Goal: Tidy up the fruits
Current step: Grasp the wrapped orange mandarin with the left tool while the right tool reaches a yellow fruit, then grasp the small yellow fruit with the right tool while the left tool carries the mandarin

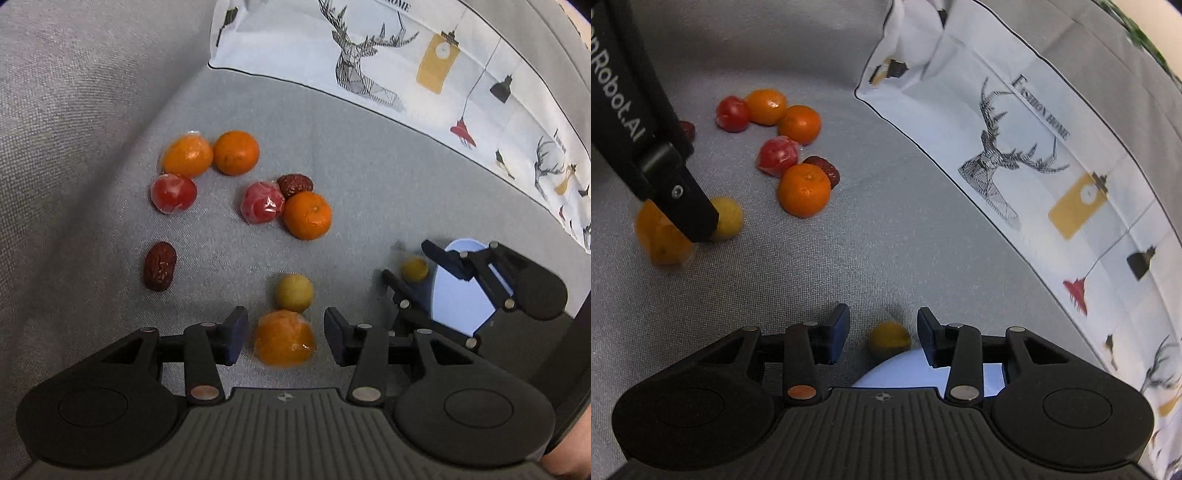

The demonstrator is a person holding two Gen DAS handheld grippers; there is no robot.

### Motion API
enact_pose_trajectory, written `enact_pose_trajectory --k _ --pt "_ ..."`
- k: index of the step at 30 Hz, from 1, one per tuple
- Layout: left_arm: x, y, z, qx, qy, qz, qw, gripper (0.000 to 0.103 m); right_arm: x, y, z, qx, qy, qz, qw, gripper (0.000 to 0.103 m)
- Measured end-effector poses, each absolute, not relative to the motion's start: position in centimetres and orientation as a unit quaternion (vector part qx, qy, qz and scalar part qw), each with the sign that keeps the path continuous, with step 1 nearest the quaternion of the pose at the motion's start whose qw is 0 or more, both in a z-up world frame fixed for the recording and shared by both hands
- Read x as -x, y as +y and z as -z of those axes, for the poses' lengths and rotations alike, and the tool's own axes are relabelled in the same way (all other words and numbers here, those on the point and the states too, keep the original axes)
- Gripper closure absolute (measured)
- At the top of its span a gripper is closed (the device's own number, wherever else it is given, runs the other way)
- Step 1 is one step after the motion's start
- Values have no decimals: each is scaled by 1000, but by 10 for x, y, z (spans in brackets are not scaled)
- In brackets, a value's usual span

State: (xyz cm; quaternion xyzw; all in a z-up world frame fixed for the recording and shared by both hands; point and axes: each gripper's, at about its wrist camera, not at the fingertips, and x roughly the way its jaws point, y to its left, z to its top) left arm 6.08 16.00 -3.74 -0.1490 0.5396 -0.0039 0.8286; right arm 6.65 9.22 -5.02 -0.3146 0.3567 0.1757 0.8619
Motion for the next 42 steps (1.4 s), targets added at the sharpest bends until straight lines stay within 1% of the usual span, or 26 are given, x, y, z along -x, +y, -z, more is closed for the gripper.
enact_pose_trajectory --k 1,3,5,7,8,9,12,18,25,30,33,36,38,42 --pt "-61 159 38 146 542 4 827 52 -67 91 49 310 360 -177 862 64" --pt "-62 155 38 138 548 7 825 53 -67 89 49 308 364 -183 860 70" --pt "-62 150 39 125 552 10 824 53 -64 91 49 324 356 -178 858 82" --pt "-63 145 42 112 562 9 819 53 -66 88 46 310 359 -180 861 82" --pt "-64 143 44 107 567 7 816 55 -66 88 44 302 361 -183 863 83" --pt "-64 142 44 99 568 3 817 61 -65 88 42 296 360 -187 865 83" --pt "-65 140 42 93 569 0 817 61 -60 90 33 276 354 -200 871 83" --pt "-65 137 28 94 560 -2 823 62 -55 74 3 187 344 -214 895 83" --pt "-59 123 0 86 526 -1 846 62 -48 21 -44 73 346 -202 913 83" --pt "-51 111 -16 65 492 1 868 62 -29 -23 -77 50 333 -160 928 83" --pt "-45 100 -23 62 472 4 879 61 -18 -52 -77 10 334 -122 935 83" --pt "-38 80 -23 64 463 18 884 62 -13 -77 -59 -37 364 -62 929 83" --pt "-33 63 -20 55 459 33 886 62 -15 -92 -53 -47 379 -17 924 83" --pt "-25 19 -12 19 444 76 893 62 -23 -111 -51 -65 383 19 921 83"
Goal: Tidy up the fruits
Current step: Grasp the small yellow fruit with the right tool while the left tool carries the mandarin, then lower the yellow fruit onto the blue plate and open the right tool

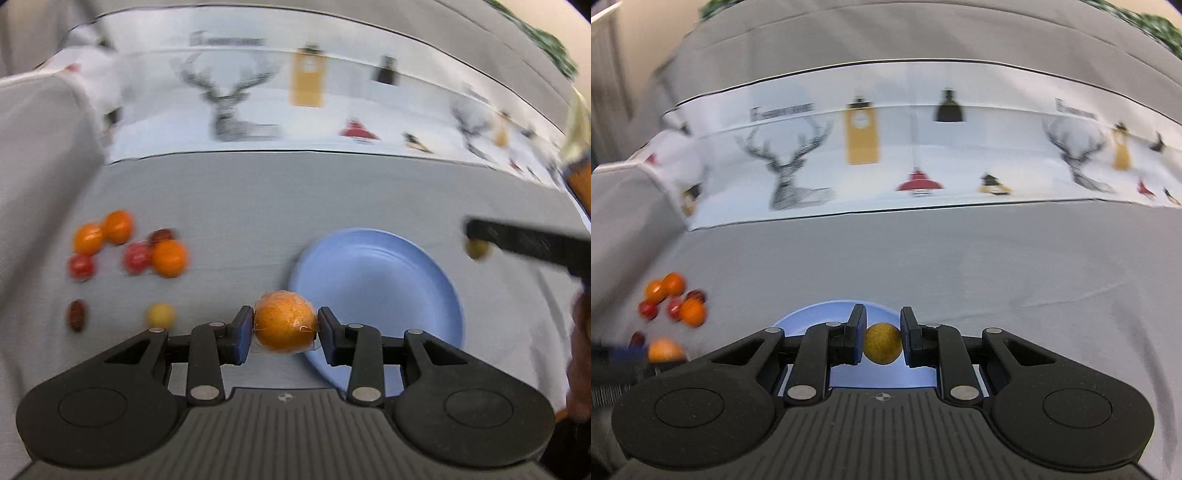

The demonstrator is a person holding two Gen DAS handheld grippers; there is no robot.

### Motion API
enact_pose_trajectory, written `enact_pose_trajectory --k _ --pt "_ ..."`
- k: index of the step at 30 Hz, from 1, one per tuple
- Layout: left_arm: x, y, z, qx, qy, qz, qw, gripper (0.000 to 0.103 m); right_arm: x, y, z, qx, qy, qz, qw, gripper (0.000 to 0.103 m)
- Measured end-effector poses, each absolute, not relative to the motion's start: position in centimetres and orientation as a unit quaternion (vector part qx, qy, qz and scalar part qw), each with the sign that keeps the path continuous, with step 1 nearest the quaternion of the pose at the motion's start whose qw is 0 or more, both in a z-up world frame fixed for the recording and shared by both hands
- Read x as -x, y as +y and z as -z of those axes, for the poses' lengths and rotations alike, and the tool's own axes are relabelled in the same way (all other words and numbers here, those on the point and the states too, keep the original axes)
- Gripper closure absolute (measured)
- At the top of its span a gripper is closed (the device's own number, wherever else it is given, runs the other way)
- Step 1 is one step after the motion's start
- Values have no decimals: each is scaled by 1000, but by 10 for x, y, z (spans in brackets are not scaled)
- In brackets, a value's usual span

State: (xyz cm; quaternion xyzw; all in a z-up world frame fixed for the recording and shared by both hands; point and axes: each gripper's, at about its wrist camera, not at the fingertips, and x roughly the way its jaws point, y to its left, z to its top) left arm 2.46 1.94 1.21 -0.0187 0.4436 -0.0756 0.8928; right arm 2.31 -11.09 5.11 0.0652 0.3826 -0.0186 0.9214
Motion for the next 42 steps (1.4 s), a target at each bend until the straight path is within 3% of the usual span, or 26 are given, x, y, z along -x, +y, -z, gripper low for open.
enact_pose_trajectory --k 7,42 --pt "-21 -27 -3 -48 400 143 904 61 -26 -110 -47 -50 391 21 919 83" --pt "-30 -25 2 -45 394 137 908 61 -28 -111 -31 -45 400 3 916 83"
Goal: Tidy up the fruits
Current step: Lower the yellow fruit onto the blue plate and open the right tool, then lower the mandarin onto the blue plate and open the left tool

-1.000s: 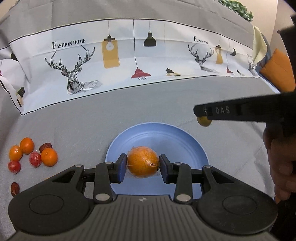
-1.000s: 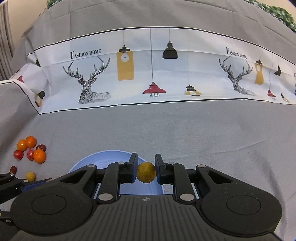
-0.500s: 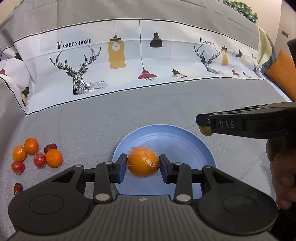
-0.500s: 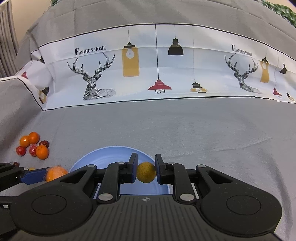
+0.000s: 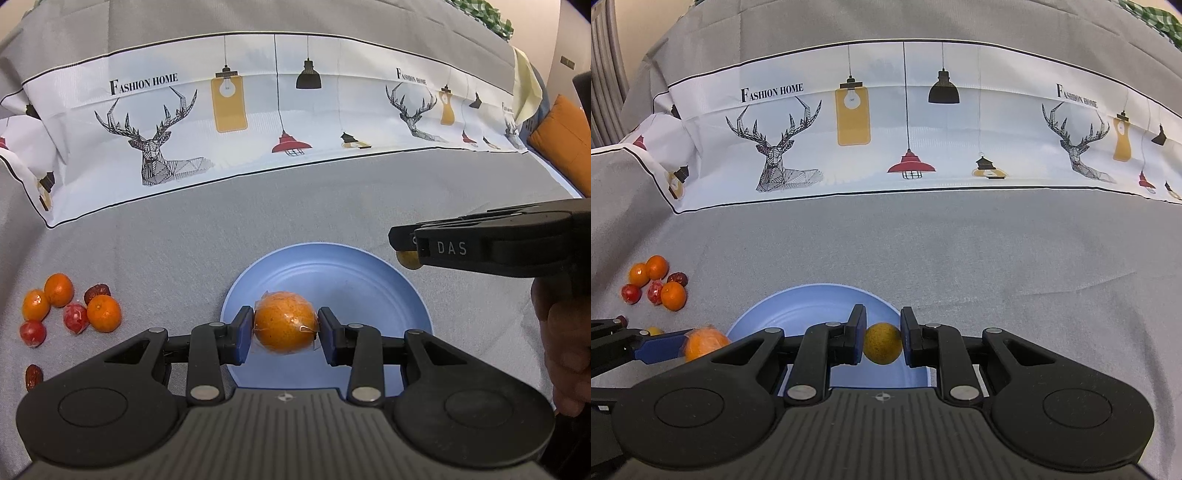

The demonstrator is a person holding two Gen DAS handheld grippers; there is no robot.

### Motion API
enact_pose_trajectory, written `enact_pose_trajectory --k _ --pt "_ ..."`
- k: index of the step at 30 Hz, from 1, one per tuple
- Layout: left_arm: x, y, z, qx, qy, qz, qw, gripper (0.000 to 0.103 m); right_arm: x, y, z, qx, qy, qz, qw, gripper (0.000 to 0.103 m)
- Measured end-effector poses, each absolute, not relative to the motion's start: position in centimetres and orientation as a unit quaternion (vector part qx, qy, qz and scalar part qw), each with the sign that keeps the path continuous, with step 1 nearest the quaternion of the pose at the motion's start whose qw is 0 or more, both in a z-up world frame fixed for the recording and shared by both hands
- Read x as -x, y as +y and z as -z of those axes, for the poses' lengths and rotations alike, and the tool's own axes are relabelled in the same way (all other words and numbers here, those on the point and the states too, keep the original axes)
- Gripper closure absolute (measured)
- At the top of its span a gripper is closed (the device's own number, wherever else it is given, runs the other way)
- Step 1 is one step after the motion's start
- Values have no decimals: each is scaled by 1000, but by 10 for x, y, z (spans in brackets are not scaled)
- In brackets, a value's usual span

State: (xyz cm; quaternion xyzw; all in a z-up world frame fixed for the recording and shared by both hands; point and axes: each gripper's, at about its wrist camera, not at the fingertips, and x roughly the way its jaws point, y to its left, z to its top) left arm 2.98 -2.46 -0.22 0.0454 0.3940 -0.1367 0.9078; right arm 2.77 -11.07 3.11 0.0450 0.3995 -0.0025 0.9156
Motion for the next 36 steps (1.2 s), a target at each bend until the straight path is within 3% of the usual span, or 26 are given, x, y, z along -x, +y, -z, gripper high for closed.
enact_pose_trajectory --k 36 --pt "-31 -28 4 -44 403 142 903 61 -28 -106 -28 -32 406 -1 913 85"
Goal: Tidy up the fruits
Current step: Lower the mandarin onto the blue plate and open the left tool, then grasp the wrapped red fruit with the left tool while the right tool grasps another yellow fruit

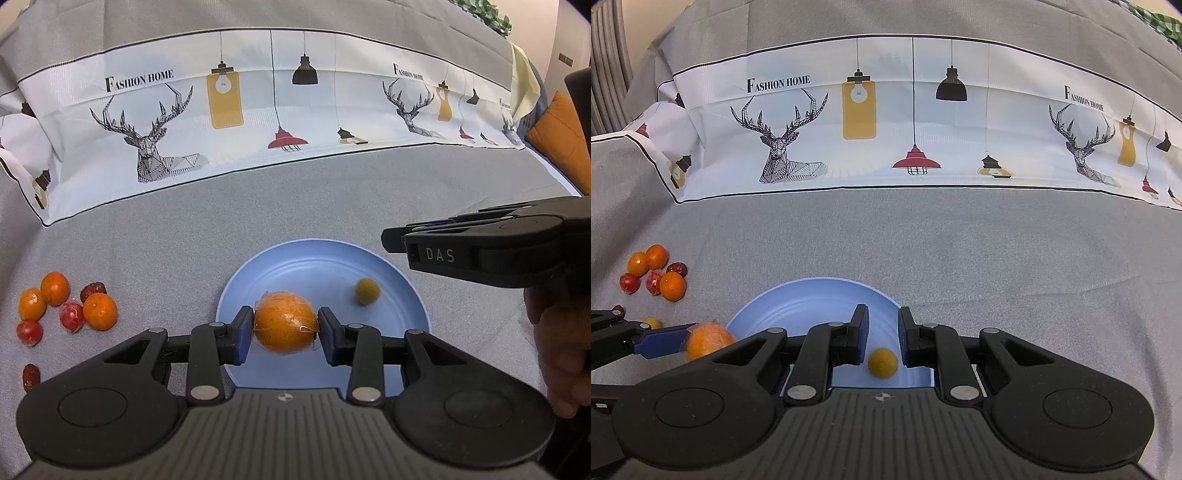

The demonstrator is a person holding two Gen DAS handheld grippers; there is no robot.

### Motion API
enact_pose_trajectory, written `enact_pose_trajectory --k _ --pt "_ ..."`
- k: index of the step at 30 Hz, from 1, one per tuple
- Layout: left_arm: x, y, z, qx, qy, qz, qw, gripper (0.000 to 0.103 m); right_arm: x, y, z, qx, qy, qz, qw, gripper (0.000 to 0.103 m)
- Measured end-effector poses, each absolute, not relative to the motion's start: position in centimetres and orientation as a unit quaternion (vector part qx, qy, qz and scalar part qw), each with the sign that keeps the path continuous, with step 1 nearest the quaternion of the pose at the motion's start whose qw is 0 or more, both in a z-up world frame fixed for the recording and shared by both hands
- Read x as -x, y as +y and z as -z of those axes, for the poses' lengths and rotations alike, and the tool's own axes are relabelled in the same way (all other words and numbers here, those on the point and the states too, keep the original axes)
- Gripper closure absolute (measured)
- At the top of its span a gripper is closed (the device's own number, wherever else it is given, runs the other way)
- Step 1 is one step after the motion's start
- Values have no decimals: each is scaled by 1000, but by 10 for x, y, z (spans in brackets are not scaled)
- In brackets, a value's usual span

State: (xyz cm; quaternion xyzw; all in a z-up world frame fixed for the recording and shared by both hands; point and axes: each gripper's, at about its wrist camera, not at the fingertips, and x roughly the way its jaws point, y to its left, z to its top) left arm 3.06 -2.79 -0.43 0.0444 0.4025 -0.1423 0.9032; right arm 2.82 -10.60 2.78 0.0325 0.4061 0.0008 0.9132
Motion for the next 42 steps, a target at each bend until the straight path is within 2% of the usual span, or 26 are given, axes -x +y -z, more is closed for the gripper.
enact_pose_trajectory --k 2,5,14,16,21,24,34,42 --pt "-30 -28 4 -43 401 146 903 60 -29 -106 -27 -31 408 -1 912 83" --pt "-28 -29 1 -42 392 151 906 53 -29 -104 -27 -27 411 0 911 80" --pt "-27 -27 -2 -39 383 135 913 53 -29 -106 -28 -23 403 17 915 80" --pt "-27 -27 -3 -43 380 132 915 54 -29 -105 -29 -20 399 21 917 80" --pt "-26 -26 -4 -49 374 130 917 76 -27 -105 -31 -20 385 31 922 80" --pt "-27 -23 -6 -43 370 130 919 85 -27 -105 -33 -22 375 32 926 80" --pt "-28 13 -32 2 342 104 934 86 -25 -104 -47 -48 321 33 945 80" --pt "-54 92 -60 36 341 58 938 86 -29 -80 -56 -80 292 14 953 80"
